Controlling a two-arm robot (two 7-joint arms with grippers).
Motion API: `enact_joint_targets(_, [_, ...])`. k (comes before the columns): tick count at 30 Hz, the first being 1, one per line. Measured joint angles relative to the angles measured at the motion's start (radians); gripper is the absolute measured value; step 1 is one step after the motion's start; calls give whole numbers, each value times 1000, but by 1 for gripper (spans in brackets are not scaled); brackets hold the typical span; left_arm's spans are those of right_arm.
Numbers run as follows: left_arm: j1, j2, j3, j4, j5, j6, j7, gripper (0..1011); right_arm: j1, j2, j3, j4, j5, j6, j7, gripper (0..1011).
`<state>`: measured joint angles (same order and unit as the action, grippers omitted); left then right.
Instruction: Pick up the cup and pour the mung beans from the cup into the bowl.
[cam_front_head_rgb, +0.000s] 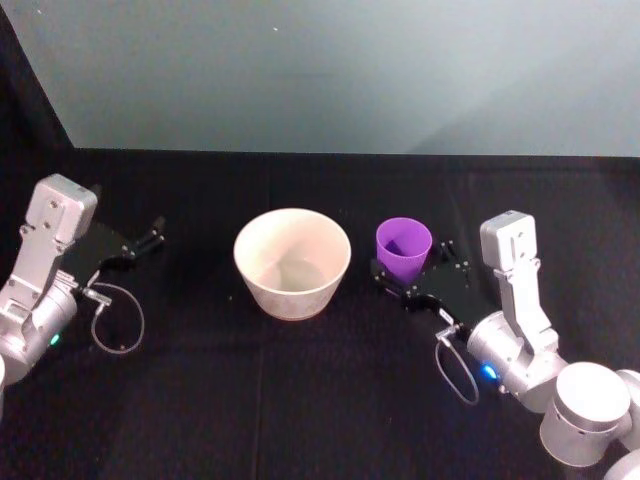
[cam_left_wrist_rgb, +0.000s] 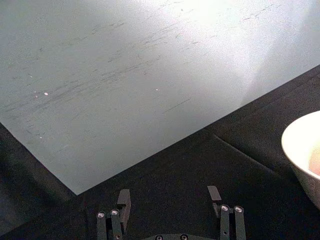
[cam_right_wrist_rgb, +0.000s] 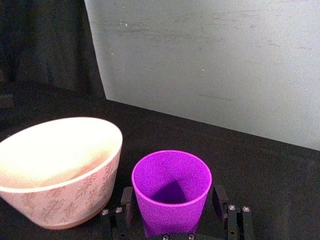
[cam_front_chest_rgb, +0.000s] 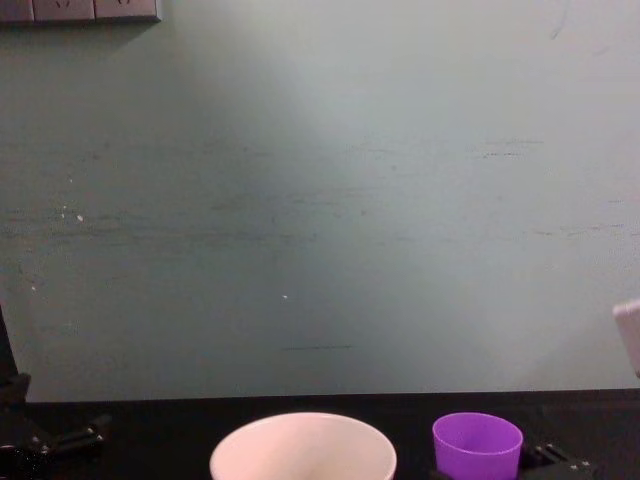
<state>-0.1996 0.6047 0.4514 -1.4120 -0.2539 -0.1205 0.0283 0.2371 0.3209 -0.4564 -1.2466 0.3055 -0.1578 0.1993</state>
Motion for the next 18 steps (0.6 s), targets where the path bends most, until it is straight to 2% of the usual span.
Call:
enact_joint_targets(6, [0,0,0,0,0,0,0,1000,15,-20,11,27,-1,-8,19,997])
enact_joint_targets(16, [0,0,0,0,0,0,0,1000,29,-43,26,48,-10,-1,48,765])
enact_joint_targets(18, [0,0,0,0,0,0,0,1000,26,-44,33,43,-15,-2,49,743])
